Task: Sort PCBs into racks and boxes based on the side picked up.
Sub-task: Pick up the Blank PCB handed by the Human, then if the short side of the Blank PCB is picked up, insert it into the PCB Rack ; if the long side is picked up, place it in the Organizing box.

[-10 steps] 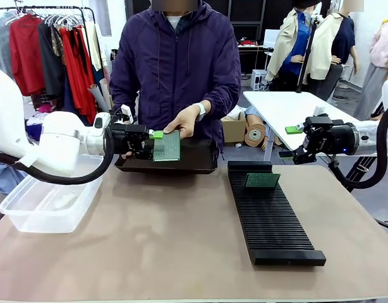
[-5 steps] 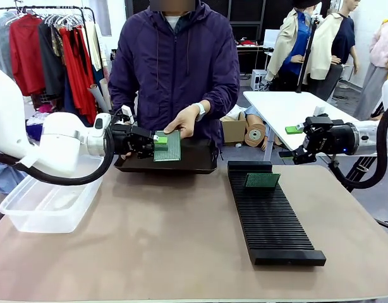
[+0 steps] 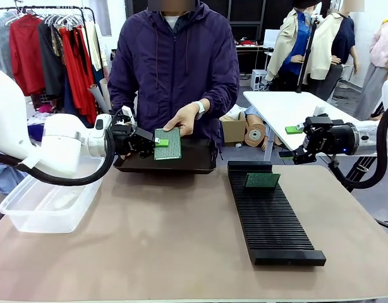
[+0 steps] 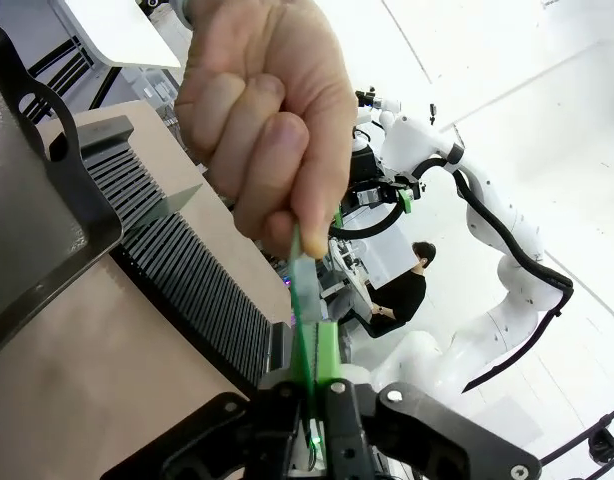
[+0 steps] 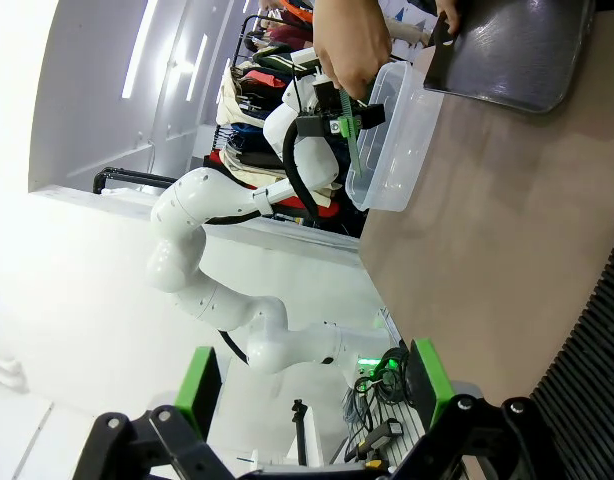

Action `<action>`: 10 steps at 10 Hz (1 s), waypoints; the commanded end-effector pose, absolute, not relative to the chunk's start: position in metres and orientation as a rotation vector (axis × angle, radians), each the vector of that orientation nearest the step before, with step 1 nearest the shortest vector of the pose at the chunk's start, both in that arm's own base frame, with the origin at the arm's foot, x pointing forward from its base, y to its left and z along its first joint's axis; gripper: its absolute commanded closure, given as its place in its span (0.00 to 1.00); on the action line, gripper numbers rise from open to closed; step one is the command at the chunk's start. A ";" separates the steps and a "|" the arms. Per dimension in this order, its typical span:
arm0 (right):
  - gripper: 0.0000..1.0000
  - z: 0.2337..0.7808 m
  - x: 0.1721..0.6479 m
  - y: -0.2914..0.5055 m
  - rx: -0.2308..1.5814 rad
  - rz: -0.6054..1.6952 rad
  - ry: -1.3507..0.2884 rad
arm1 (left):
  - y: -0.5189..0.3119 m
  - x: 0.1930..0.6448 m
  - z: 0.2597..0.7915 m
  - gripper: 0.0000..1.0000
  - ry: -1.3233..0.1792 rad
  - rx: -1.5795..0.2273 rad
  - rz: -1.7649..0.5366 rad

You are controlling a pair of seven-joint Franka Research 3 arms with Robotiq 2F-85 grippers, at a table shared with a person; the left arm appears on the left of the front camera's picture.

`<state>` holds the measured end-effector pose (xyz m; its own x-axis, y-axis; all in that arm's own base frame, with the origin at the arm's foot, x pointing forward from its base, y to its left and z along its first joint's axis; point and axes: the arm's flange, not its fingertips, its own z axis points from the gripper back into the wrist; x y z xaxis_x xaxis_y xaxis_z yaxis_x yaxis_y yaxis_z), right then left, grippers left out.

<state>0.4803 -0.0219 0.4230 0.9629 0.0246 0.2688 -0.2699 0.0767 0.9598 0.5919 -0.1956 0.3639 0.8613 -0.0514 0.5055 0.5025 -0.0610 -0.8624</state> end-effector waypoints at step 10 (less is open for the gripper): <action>0.00 0.425 0.480 -0.021 1.475 0.231 -0.208 | -0.196 0.592 0.364 1.00 -0.365 -1.576 -0.469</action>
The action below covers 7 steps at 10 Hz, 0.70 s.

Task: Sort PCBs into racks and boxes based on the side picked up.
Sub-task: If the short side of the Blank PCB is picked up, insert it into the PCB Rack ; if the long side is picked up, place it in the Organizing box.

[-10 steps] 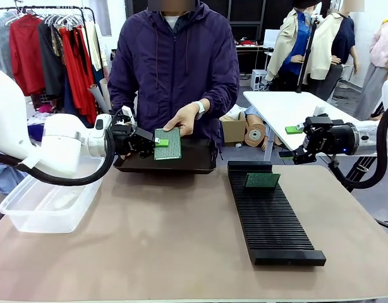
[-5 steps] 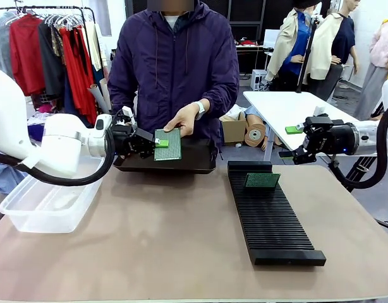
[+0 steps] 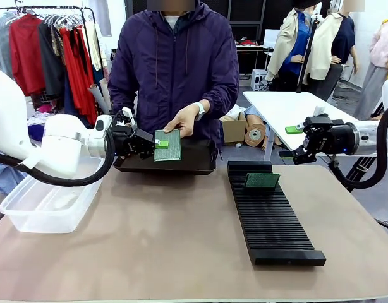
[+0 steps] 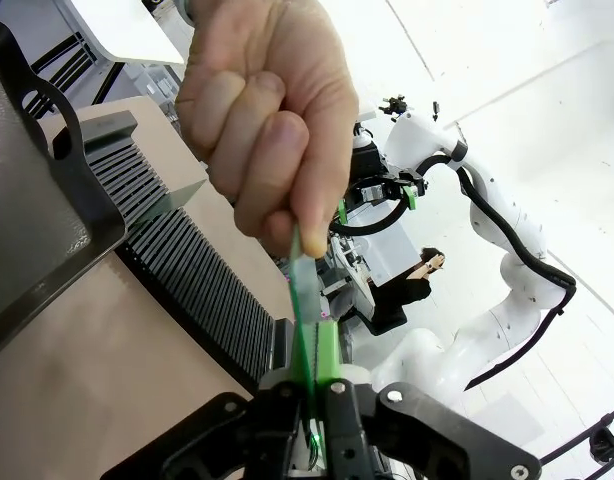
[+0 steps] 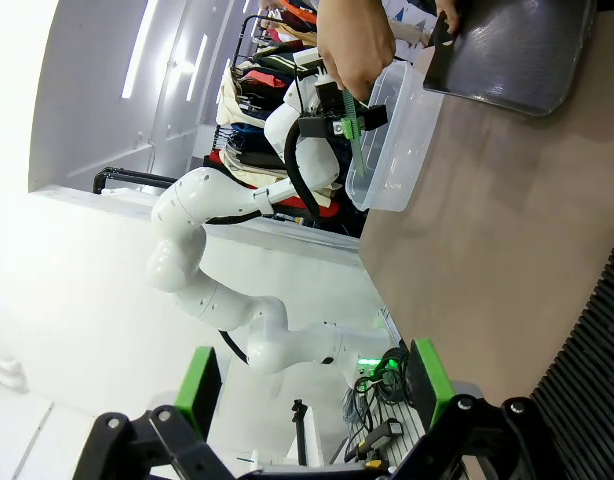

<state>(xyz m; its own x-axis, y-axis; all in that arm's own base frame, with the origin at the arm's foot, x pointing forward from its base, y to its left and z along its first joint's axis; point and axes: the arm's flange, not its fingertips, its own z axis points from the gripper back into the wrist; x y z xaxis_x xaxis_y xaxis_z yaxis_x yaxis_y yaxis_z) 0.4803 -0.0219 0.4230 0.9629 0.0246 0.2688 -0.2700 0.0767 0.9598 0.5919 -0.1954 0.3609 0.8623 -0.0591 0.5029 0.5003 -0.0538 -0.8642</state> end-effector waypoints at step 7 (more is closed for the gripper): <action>0.00 0.425 0.480 -0.021 1.475 0.231 -0.208 | -0.196 0.592 0.364 1.00 -0.365 -1.576 -0.469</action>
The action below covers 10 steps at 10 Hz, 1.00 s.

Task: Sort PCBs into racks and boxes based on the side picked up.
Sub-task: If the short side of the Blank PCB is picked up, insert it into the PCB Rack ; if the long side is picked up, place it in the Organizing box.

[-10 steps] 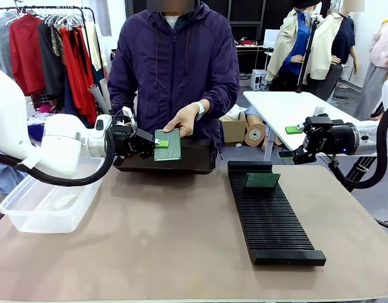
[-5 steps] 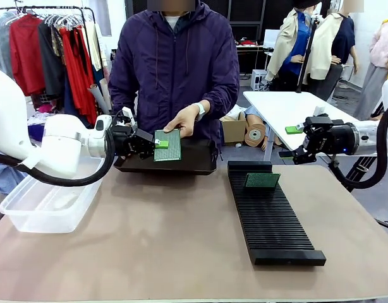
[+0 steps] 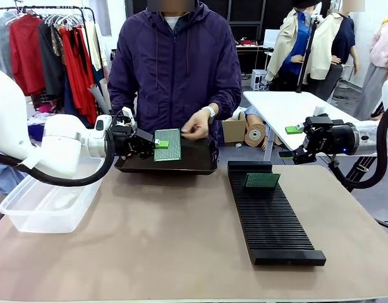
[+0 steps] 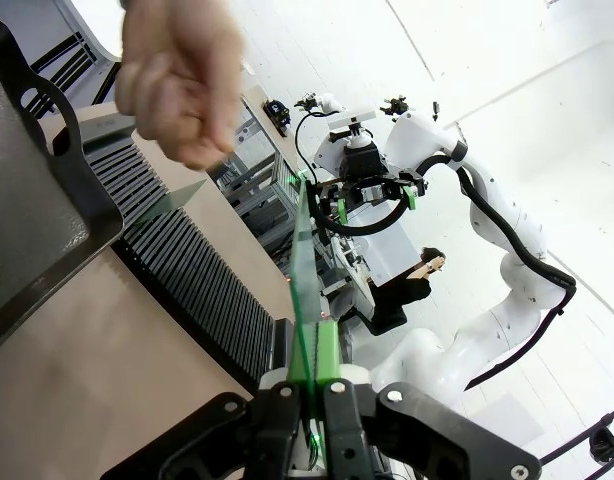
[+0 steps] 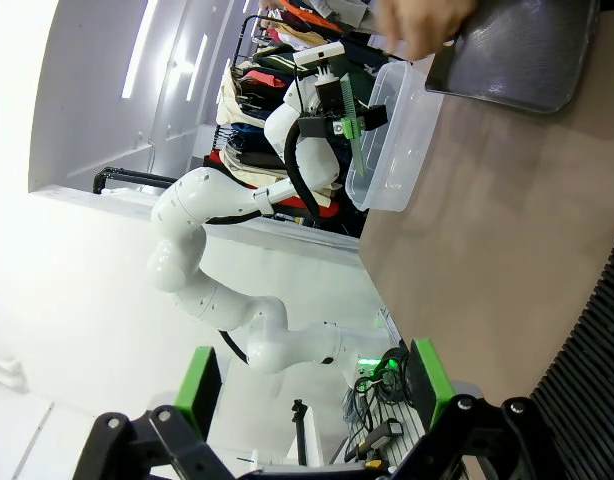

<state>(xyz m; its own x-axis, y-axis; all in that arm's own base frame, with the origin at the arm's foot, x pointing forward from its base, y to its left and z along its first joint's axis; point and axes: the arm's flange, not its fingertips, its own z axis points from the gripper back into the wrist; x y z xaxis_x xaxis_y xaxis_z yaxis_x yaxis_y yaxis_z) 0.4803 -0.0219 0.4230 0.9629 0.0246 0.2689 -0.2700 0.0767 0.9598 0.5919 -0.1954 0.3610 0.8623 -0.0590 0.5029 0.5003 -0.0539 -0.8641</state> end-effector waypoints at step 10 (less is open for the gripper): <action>0.00 0.425 0.480 -0.021 1.475 0.231 -0.208 | -0.196 0.592 0.364 1.00 -0.365 -1.576 -0.469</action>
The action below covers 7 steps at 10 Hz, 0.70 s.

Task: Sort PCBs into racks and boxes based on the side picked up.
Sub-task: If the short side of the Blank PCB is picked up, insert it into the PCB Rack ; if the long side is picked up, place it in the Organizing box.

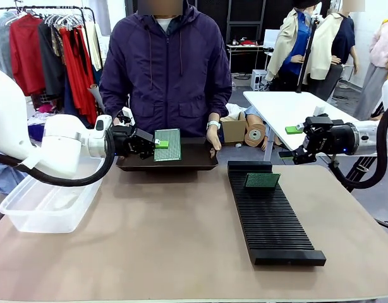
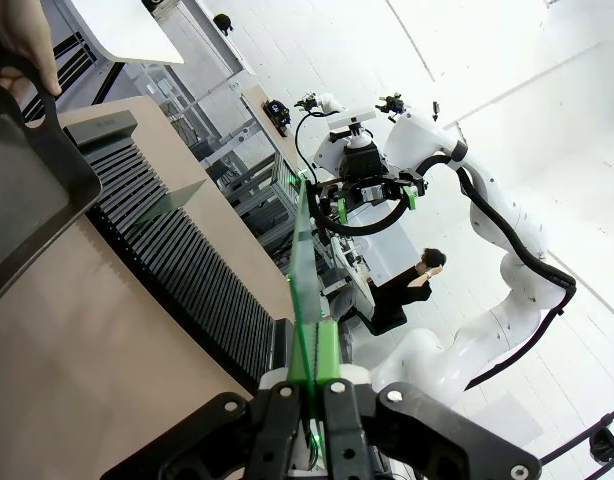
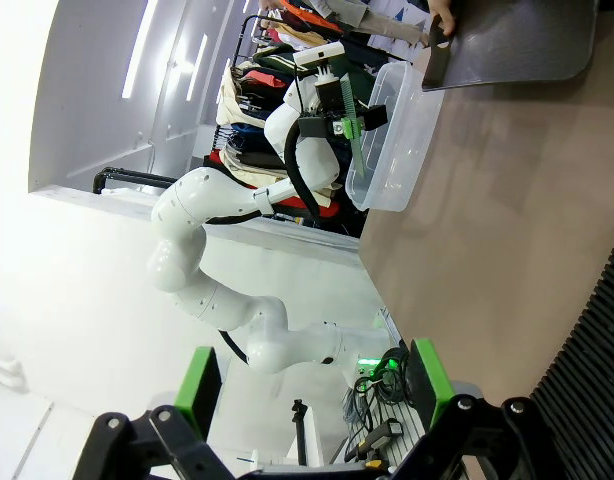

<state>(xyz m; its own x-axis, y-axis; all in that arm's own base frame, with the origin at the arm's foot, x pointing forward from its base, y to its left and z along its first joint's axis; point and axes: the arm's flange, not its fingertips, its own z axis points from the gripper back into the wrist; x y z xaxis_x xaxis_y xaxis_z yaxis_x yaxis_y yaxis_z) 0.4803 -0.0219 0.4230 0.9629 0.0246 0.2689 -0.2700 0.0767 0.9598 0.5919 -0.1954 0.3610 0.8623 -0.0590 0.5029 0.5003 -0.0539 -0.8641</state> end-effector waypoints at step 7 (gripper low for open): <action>0.00 0.425 0.480 -0.021 1.475 0.231 -0.208 | -0.190 0.591 0.368 1.00 -0.351 -1.538 -0.458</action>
<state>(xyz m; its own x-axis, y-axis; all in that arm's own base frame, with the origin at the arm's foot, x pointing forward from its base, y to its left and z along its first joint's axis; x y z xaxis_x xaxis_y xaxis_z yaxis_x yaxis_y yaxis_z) 0.4803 -0.0219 0.4230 0.9629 0.0246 0.2689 -0.2700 0.0766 0.9598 0.5924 -0.1943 0.3609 0.8632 -0.0581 0.5014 0.4993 -0.0479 -0.8651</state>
